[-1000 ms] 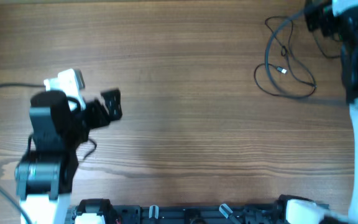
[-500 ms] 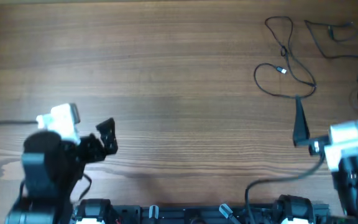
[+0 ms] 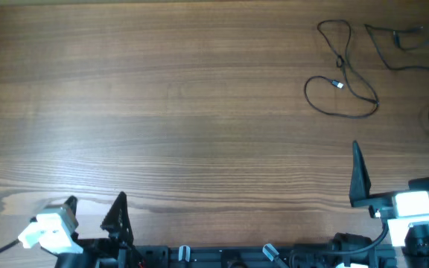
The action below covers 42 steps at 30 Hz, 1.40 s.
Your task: Untangle cables
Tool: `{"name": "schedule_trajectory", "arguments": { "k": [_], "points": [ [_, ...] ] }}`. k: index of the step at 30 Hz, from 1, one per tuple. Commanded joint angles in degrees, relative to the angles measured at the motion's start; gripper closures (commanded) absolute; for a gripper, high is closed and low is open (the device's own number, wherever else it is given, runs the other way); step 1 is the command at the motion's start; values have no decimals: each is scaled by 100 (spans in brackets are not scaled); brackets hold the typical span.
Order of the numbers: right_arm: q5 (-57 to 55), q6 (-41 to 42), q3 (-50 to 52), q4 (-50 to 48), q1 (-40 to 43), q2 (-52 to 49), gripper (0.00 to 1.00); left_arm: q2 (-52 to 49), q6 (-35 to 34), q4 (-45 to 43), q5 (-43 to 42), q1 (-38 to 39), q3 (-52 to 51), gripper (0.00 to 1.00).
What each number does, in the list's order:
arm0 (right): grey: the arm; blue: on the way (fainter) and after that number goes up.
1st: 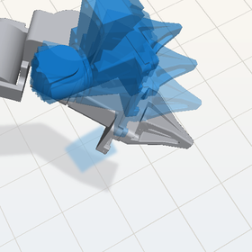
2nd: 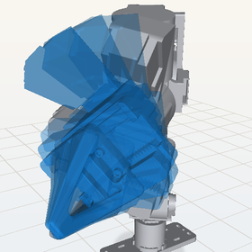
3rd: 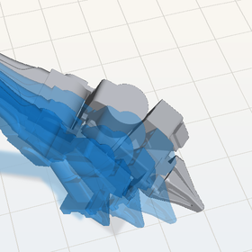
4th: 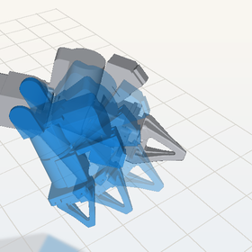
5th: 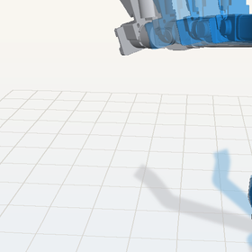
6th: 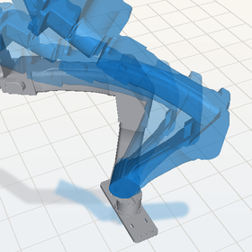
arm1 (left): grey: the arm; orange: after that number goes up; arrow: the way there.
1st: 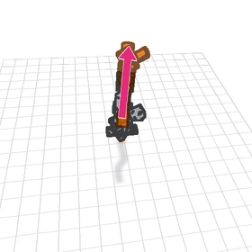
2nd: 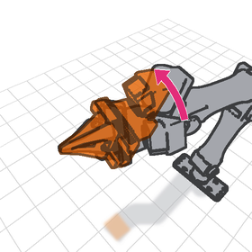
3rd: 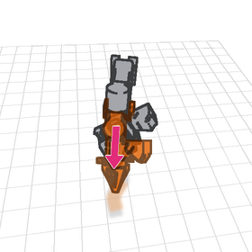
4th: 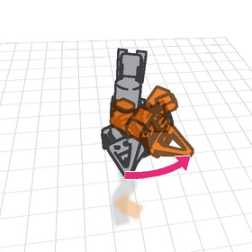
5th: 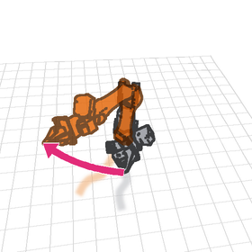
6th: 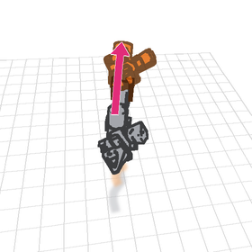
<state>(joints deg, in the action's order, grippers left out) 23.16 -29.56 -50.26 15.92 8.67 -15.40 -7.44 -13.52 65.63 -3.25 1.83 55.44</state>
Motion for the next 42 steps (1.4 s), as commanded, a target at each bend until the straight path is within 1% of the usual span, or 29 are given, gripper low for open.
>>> {"name": "schedule_trajectory", "arguments": {
  "k": [1, 3, 11, 12, 14, 17, 21, 22, 25, 27, 30, 33, 37, 39, 42],
  "points": [
    [94, 105, -74, 50, -4, 247, 0, 496, 131, 468, 35, 31, 7, 0],
    [94, 105, -90, 85, -4, 304, 0, 721, 131, 476, 35, 31, 22, 0],
    [94, 98, -90, 107, -2, 363, 0, 719, 131, 487, 35, 31, 28, 0],
    [94, 98, -90, 107, -2, 363, 0, 719, 131, 319, 118, 31, 13, 0],
    [94, 98, -90, 109, -2, 363, 0, 719, 129, -195, 140, 31, -173, 0],
    [94, 96, -90, 107, -4, 369, 0, 719, 109, -1093, 140, 31, -1019, 0],
    [94, 98, -90, 103, -4, 380, 0, 717, 107, -3121, 140, 31, -2564, 0],
    [94, 98, -90, 103, -4, 380, 0, 717, -22, -3773, 140, 31, -3101, 0],
    [94, 96, -90, 101, -4, 380, 1, 717, -192, -4986, 142, 31, -4218, 0],
    [96, 98, -90, 101, -4, 391, 0, 717, -192, -5425, 142, 31, -4686, 0],
    [98, 101, -90, 105, -4, 522, 0, 717, -190, -5786, 142, 31, -5145, 0],
    [98, 101, -98, 107, -4, 658, 0, 717, -186, -5821, 142, 31, -5362, 0],
    [96, 98, -162, 140, -7, 820, 0, 695, -186, -5877, 140, 31, -5379, 0],
    [96, 101, -184, 144, -9, 925, 0, 695, -4, -5884, 140, 33, -5388, 0],
    [116, 98, -203, 149, -9, 1169, 0, 695, 2, -5884, 142, 31, -5388, 0]
  ]
}}
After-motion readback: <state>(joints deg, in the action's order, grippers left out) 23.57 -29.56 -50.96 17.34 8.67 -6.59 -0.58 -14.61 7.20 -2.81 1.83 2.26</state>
